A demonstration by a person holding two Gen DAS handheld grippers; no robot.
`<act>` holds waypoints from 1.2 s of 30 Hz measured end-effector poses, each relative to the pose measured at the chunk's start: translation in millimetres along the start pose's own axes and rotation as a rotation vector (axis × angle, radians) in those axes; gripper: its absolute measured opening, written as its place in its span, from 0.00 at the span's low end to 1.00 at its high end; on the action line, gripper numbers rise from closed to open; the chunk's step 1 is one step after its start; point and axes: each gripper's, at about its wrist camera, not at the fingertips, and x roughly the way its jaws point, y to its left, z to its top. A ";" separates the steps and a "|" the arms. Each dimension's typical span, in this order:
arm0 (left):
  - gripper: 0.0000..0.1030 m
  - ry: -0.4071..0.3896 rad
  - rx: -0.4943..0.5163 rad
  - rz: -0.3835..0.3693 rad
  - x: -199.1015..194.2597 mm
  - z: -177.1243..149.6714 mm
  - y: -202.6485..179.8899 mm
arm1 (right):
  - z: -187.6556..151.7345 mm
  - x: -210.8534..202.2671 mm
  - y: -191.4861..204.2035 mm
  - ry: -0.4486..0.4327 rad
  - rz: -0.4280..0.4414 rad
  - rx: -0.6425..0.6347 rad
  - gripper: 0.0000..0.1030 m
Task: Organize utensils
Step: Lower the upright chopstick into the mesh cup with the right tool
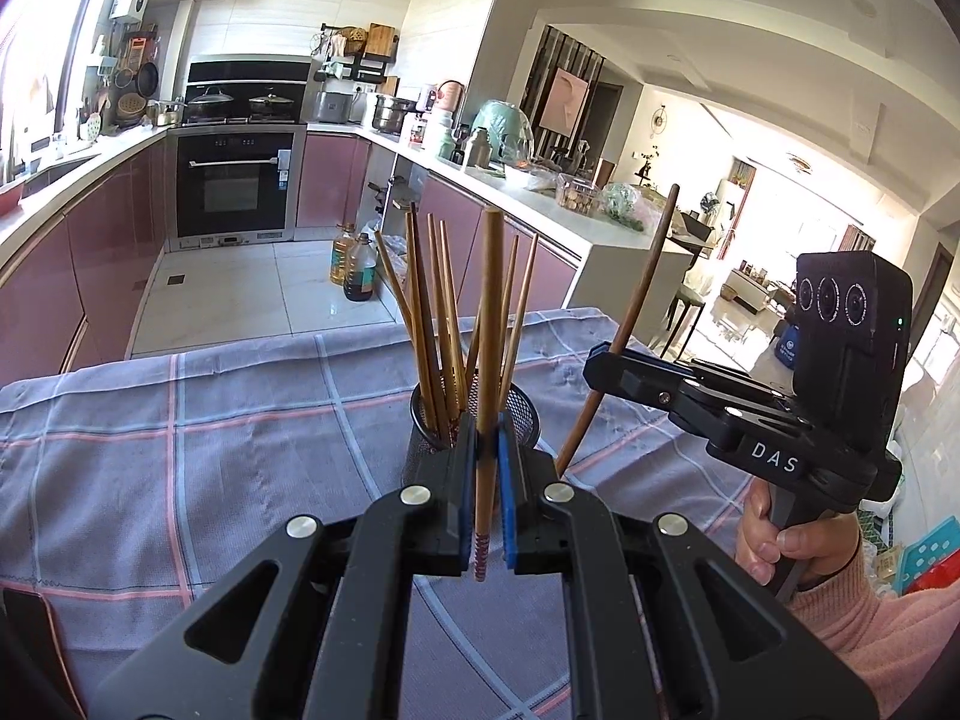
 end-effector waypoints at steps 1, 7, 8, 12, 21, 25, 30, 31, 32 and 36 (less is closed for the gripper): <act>0.07 -0.001 0.002 -0.001 -0.6 0.8 -0.5 | 0.9 -0.3 0.1 -0.002 -0.001 -0.002 0.05; 0.07 -0.016 0.009 0.002 -6.0 4.5 -2.5 | 5.1 -0.6 1.2 -0.010 -0.005 -0.011 0.05; 0.07 -0.018 0.011 0.002 -6.9 5.7 -2.6 | 5.5 0.1 1.2 -0.012 -0.004 -0.012 0.05; 0.07 -0.028 0.021 0.002 -9.9 8.6 -4.9 | 9.0 -0.5 1.6 -0.020 -0.006 -0.020 0.05; 0.07 -0.035 0.039 0.012 -9.4 14.7 -10.2 | 12.7 -1.6 3.7 -0.032 -0.007 -0.030 0.05; 0.07 -0.035 0.047 0.019 -8.0 16.1 -11.4 | 13.7 -3.0 4.2 -0.037 -0.004 -0.033 0.05; 0.07 -0.037 0.059 0.023 -7.0 18.6 -14.8 | 18.0 -3.9 4.5 -0.043 -0.004 -0.036 0.05; 0.07 -0.038 0.061 0.022 -7.5 18.4 -16.1 | 18.5 -4.0 3.9 -0.043 -0.004 -0.035 0.05; 0.07 -0.039 0.063 0.022 -7.7 18.8 -16.9 | 19.1 -4.2 3.4 -0.045 -0.004 -0.035 0.05; 0.07 -0.044 0.070 0.022 -9.1 21.1 -18.9 | 20.5 -4.2 2.8 -0.047 -0.004 -0.036 0.05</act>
